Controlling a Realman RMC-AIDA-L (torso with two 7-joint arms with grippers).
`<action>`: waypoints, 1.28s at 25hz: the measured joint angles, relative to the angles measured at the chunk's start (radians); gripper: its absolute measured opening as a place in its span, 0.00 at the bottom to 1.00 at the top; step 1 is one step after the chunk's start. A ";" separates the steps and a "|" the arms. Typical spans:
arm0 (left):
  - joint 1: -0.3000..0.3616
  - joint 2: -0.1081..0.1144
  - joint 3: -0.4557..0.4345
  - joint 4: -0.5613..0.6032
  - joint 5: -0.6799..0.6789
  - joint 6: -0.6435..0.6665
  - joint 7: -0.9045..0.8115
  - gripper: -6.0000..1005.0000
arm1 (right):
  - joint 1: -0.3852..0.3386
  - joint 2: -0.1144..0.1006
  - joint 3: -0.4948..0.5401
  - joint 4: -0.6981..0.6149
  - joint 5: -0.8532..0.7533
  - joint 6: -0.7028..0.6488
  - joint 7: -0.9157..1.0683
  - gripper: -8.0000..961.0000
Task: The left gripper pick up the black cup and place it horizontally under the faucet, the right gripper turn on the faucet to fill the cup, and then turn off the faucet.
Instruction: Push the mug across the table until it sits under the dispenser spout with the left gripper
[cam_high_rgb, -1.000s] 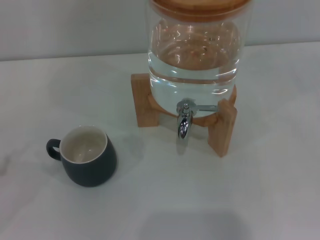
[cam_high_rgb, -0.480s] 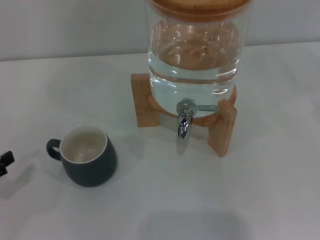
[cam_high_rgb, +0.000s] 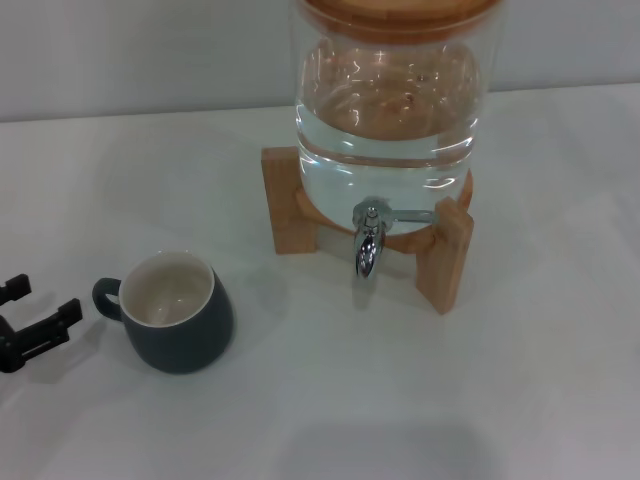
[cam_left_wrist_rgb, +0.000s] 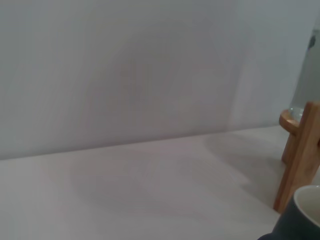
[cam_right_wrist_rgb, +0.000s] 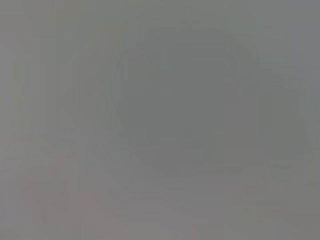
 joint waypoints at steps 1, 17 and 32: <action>-0.011 -0.001 0.001 -0.009 0.010 0.013 0.003 0.85 | 0.003 0.001 0.000 0.000 0.000 0.000 0.000 0.83; -0.095 -0.003 0.072 -0.082 0.030 0.120 0.033 0.84 | 0.022 0.007 -0.009 -0.013 -0.002 -0.006 0.000 0.83; -0.133 -0.005 0.081 -0.150 -0.008 0.161 0.155 0.84 | 0.024 0.011 -0.009 -0.014 -0.003 -0.009 0.000 0.83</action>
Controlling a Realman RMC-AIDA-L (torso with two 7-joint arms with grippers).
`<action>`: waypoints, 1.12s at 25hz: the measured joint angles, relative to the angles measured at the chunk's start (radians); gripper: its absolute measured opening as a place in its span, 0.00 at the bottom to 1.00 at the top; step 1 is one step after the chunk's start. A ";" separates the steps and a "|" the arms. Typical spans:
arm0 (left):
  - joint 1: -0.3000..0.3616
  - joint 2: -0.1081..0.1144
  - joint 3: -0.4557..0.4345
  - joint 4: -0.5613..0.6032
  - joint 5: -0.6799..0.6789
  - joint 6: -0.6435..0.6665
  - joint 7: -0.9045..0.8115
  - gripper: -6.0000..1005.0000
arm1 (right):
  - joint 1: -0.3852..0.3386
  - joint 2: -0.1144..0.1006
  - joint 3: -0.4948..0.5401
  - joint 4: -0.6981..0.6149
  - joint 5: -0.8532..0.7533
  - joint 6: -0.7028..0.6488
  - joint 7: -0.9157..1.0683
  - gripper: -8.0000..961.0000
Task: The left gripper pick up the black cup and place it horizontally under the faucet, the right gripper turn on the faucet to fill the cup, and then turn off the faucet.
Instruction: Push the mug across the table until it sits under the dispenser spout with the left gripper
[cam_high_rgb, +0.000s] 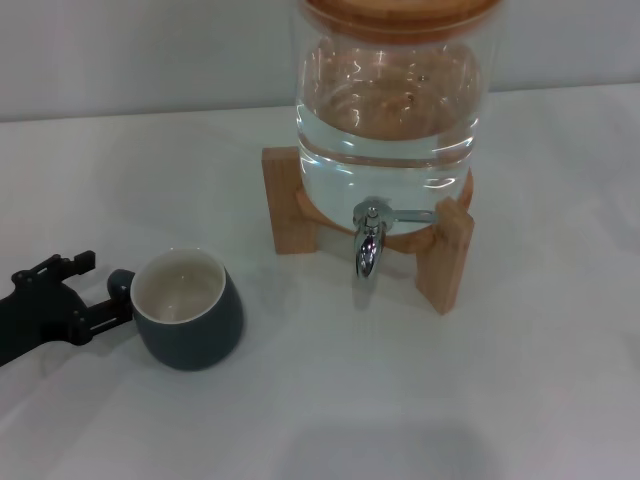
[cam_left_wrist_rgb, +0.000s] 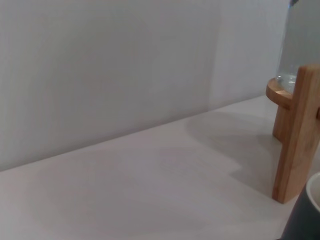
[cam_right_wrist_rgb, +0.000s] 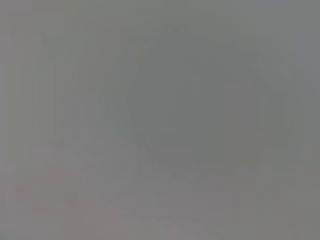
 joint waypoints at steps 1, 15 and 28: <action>0.000 0.000 0.000 0.000 0.000 0.000 0.000 0.84 | 0.000 0.001 0.000 0.000 0.000 0.000 0.000 0.83; -0.023 0.000 0.006 -0.039 0.005 -0.002 0.052 0.66 | 0.005 0.007 0.000 0.000 0.000 -0.007 0.000 0.83; -0.008 -0.003 0.009 -0.044 -0.036 -0.070 0.123 0.19 | 0.008 0.008 0.000 0.000 0.000 -0.022 0.000 0.83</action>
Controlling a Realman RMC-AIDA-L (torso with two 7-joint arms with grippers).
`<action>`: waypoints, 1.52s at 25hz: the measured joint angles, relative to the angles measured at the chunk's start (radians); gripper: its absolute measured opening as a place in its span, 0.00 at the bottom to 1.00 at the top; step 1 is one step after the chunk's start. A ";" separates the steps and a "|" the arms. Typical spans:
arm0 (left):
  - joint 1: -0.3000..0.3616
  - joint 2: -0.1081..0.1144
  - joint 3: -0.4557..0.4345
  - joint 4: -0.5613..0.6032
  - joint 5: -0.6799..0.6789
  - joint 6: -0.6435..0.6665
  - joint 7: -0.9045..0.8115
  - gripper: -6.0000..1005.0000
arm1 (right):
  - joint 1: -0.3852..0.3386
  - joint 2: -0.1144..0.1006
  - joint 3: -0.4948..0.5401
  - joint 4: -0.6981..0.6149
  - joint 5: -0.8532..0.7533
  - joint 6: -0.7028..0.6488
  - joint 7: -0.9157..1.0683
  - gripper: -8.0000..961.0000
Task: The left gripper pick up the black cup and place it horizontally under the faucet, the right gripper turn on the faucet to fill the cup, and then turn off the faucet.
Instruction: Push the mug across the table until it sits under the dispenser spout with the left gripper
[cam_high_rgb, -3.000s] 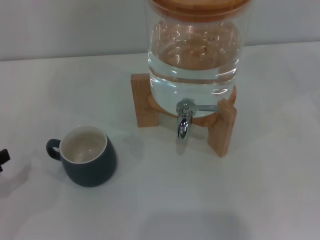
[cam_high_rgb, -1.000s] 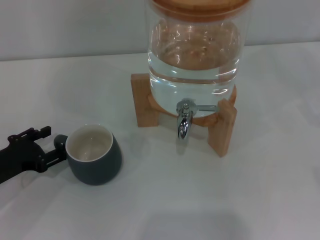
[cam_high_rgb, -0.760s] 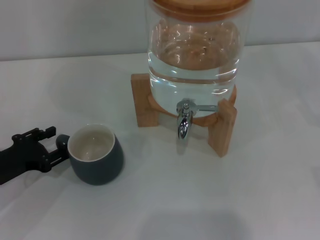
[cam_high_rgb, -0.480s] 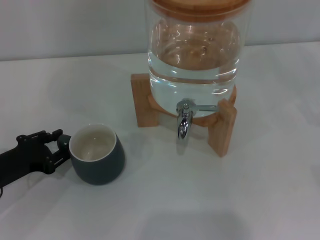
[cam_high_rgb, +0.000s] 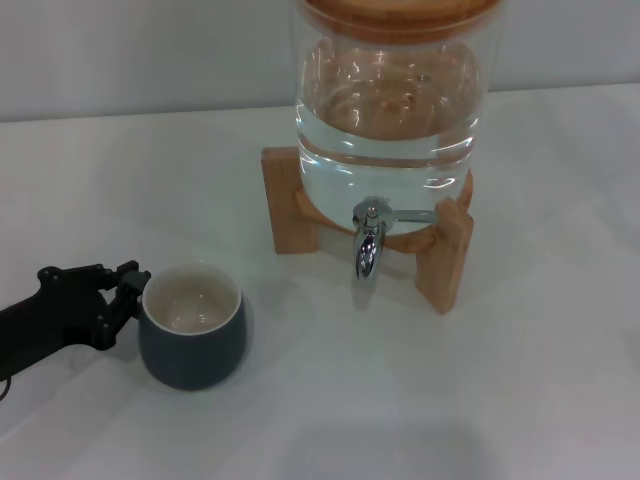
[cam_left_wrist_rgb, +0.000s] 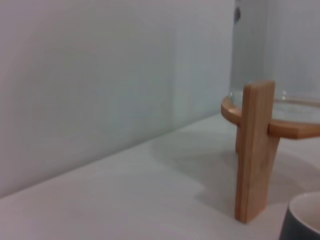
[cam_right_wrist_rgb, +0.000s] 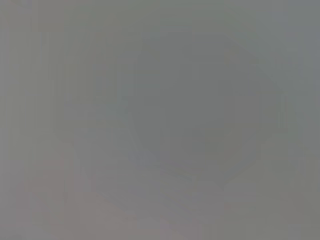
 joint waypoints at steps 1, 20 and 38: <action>0.003 0.000 0.000 -0.001 -0.011 -0.004 0.003 0.18 | 0.000 0.000 0.000 0.000 0.000 0.000 0.000 0.83; -0.059 0.000 0.002 -0.111 -0.039 -0.030 0.011 0.15 | 0.001 0.001 -0.032 0.002 0.000 -0.001 -0.009 0.83; -0.255 -0.011 0.055 -0.324 -0.045 0.079 0.093 0.14 | 0.010 0.012 -0.055 -0.038 0.000 0.011 -0.014 0.83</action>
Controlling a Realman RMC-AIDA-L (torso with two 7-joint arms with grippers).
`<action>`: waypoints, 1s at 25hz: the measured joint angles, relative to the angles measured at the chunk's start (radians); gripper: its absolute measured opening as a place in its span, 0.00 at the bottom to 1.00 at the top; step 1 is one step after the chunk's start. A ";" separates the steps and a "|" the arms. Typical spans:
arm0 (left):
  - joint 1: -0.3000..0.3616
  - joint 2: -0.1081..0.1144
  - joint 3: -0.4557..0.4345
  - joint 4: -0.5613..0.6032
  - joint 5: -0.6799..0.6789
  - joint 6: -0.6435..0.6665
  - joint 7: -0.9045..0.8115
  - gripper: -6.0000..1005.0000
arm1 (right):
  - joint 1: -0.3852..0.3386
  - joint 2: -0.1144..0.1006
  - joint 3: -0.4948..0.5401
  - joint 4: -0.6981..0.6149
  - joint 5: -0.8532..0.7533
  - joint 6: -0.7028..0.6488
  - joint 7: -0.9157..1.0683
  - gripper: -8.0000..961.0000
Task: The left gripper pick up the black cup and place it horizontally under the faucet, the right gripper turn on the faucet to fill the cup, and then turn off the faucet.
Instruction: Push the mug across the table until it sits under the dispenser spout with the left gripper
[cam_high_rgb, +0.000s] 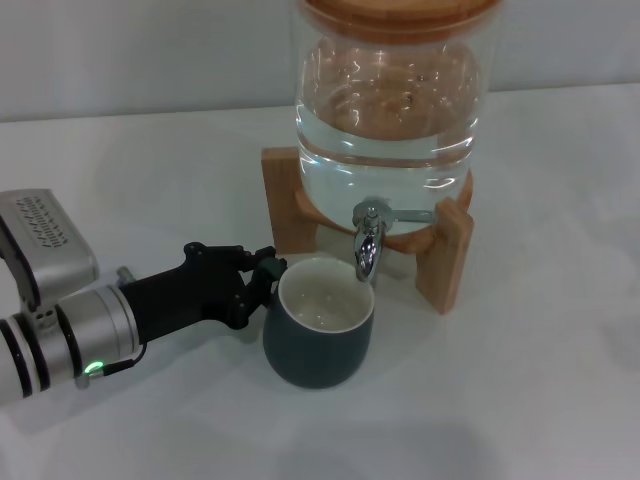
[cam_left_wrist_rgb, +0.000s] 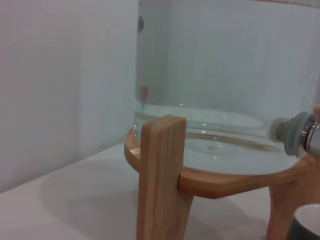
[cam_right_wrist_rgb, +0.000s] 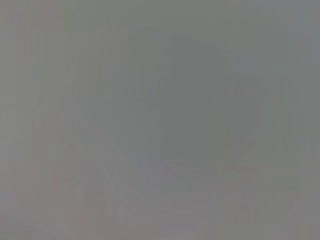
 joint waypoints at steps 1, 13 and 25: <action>-0.002 -0.001 0.000 -0.001 0.000 0.003 0.001 0.14 | -0.001 0.000 0.000 0.000 0.000 0.002 0.000 0.83; -0.085 -0.004 -0.010 -0.126 -0.001 0.070 0.092 0.14 | -0.005 0.000 0.000 -0.001 0.000 0.024 0.001 0.83; -0.056 0.001 -0.005 -0.119 -0.006 0.038 0.106 0.15 | -0.017 0.000 0.000 -0.001 0.000 0.025 0.001 0.83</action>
